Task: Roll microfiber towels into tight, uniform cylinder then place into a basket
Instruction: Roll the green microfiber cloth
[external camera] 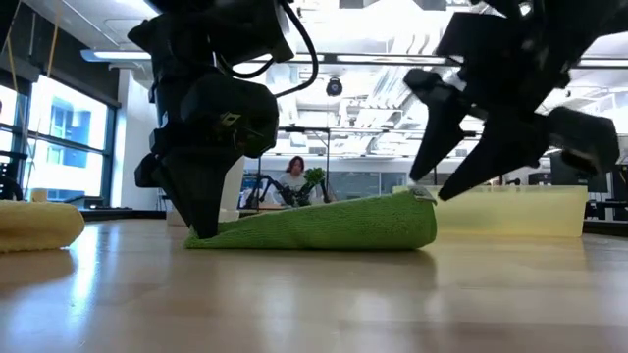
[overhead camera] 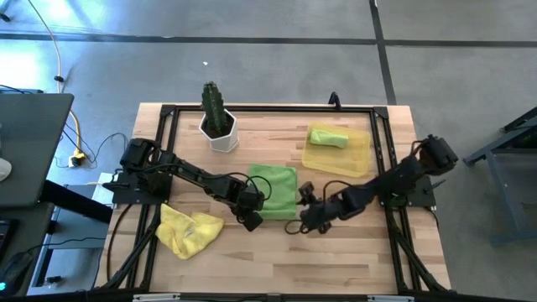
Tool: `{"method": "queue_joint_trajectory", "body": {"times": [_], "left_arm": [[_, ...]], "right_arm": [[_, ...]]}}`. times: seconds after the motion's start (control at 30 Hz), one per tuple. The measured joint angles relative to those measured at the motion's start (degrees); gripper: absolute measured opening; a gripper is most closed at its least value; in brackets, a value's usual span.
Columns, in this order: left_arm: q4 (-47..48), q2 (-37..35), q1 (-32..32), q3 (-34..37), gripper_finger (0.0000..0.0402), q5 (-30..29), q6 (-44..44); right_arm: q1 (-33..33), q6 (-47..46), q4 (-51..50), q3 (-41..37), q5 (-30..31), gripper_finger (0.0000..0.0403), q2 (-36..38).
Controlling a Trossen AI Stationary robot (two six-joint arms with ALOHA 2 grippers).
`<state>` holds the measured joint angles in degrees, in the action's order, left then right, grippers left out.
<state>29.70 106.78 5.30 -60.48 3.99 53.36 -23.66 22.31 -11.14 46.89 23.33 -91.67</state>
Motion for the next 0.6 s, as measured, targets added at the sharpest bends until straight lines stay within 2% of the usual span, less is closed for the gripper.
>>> {"method": "queue_joint_trajectory", "body": {"times": [0.07,0.27,0.47,0.6], "left_arm": [[-0.1,0.0,0.0,0.0,0.0,0.0,0.0],[-0.4,0.0,-0.1,0.0,0.0,0.0,0.0],[-1.4,0.1,-0.3,0.0,0.0,0.0,0.0],[-1.5,0.1,-0.3,0.0,0.0,0.0,0.0]], "right_arm": [[-1.2,-2.1,-0.3,0.0,0.5,0.0156,0.7],[-4.0,-2.4,9.0,0.0,-10.0,0.0142,0.3],[-1.8,-2.3,16.2,0.1,-8.4,0.0144,-4.6],[0.2,-2.9,16.5,0.1,-8.9,0.017,-7.6]]}}
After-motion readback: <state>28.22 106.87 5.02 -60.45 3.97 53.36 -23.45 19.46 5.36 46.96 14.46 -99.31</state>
